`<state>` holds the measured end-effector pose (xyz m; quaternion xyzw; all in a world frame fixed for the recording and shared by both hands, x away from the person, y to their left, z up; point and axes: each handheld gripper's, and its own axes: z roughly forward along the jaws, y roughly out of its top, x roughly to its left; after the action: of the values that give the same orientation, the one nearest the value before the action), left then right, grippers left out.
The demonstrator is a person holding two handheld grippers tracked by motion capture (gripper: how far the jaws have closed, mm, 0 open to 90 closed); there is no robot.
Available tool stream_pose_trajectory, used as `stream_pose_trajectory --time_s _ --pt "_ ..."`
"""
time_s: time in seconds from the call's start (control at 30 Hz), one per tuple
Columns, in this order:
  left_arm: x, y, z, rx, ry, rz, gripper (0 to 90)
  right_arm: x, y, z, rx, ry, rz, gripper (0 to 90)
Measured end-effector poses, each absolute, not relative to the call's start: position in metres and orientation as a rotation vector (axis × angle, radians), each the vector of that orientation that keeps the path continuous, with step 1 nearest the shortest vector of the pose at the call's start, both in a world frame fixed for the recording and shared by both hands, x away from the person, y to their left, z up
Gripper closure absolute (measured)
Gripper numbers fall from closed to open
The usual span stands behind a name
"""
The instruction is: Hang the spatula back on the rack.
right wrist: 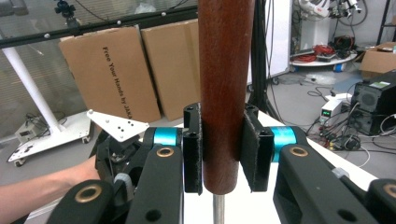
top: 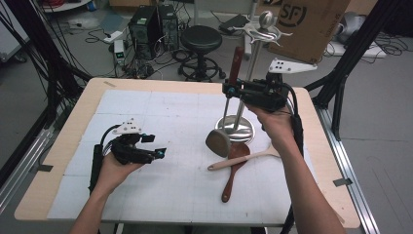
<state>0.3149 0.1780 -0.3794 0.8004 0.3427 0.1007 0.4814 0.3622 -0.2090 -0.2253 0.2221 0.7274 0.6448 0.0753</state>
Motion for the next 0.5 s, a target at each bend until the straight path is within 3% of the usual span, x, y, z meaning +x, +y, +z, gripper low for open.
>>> stream_pose_trajectory --time_s 0.5 --pt "0.314 0.179 -0.379 1.960 0.827 0.248 29.0 0.374 -0.222 -0.217 0.724 2.132 1.929 73.0"
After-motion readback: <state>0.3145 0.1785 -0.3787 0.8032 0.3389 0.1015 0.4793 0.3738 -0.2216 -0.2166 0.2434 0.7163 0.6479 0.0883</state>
